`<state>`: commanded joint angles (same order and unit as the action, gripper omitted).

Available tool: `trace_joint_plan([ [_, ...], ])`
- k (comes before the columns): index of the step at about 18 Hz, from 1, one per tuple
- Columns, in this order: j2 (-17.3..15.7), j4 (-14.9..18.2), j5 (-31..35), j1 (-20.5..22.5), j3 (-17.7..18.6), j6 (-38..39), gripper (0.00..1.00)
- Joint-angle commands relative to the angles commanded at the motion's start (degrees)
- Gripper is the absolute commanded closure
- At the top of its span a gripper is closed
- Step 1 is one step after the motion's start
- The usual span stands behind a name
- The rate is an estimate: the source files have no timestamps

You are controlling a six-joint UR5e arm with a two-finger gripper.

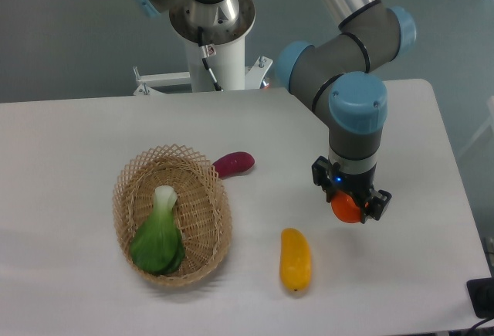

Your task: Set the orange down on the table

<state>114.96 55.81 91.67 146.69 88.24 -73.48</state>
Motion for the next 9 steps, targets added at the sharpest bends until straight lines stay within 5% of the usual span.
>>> trace_joint_plan([
  [9, 0.1, 0.0, 0.4, 0.0, 0.0, 0.2, 0.3],
])
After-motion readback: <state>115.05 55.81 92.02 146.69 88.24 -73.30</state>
